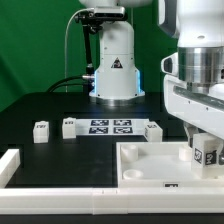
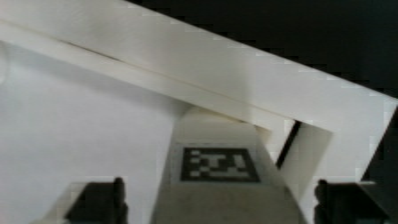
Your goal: Assemble one leg
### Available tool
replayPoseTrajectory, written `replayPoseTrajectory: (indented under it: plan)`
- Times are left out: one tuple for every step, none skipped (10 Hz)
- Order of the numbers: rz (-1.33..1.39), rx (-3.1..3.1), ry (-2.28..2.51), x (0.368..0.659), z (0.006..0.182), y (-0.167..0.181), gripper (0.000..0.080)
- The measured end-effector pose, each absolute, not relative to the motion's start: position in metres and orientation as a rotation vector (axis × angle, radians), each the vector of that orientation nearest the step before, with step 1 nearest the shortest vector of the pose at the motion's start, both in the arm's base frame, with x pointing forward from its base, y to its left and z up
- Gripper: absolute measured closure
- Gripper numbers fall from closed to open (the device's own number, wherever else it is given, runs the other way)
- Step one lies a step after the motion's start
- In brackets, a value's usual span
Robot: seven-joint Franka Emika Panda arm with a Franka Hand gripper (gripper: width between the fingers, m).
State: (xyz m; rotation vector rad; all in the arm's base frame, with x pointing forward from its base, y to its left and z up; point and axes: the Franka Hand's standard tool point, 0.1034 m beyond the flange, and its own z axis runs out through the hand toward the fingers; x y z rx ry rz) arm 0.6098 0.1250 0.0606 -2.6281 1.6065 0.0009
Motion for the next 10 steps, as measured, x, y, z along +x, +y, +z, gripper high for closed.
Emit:
replayPoseTrajectory:
  plan:
    - [-0.007, -2.738, 1.412, 0.6093, 0.0602, 0.1254, 0.0176]
    - [-0.013, -2.822, 1.238, 0.6092, 0.0601, 0.1255, 0.0158]
    - [-0.018, -2.889, 1.074, 0.6091, 0.0602, 0.1261, 0.0158]
    - [-0.022, -2.959, 0.867, 0.6091, 0.0603, 0.1249, 0.0151]
    - [-0.027, -3.005, 0.696, 0.6094, 0.0608, 0.1237, 0.015]
    - [-0.034, -3.041, 0.538, 0.6096, 0.0611, 0.1235, 0.015]
    - [-0.041, -3.073, 0.36, 0.61, 0.0619, 0.1232, 0.015]
    - [-0.046, -3.087, 0.23, 0.6101, 0.0622, 0.1232, 0.015]
    - [-0.05, -3.1, 0.06, 0.6103, 0.0623, 0.1224, 0.015]
    - [-0.052, -3.104, -0.031, 0.6104, 0.0623, 0.1217, 0.015]
